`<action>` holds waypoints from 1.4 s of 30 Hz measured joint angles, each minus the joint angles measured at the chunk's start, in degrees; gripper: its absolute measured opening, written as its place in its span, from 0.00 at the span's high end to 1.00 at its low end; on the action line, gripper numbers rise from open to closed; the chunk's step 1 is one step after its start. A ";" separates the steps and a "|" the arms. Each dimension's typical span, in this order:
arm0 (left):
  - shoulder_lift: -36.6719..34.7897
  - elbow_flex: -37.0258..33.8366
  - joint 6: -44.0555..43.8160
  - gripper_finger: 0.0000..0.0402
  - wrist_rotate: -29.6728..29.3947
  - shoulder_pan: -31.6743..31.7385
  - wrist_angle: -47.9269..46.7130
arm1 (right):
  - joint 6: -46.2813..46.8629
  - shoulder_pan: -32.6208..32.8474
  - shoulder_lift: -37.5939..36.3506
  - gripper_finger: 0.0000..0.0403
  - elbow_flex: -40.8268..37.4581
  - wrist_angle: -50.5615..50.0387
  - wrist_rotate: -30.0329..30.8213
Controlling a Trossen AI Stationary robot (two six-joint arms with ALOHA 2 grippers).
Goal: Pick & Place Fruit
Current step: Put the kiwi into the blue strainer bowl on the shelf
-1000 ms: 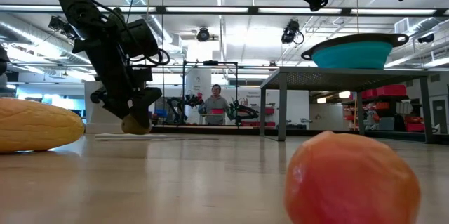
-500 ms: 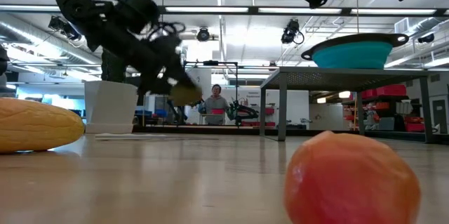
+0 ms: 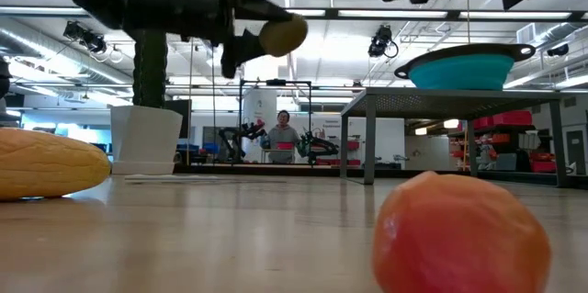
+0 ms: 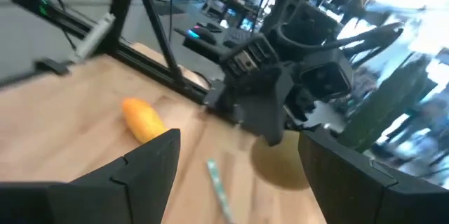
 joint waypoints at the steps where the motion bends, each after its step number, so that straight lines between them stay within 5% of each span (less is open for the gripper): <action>1: 0.16 0.50 0.33 0.40 -0.19 -0.82 -0.37 | -1.74 0.47 1.10 0.25 -0.02 1.25 0.93; 6: 1.73 4.29 2.16 0.40 -1.38 -4.86 -3.88 | -8.69 1.90 5.34 0.25 -0.02 6.46 1.76; 11: 5.94 8.91 2.54 0.40 -8.78 -7.29 -3.36 | -10.90 2.31 7.31 0.25 0.00 11.13 1.99; 24: 13.08 15.93 0.57 0.39 -6.28 -9.19 -9.58 | -15.79 2.62 7.46 0.25 0.00 5.67 -1.25; 42: 13.08 16.98 2.17 0.39 -6.33 -9.59 -10.83 | -14.98 2.62 9.47 0.25 0.04 4.77 5.67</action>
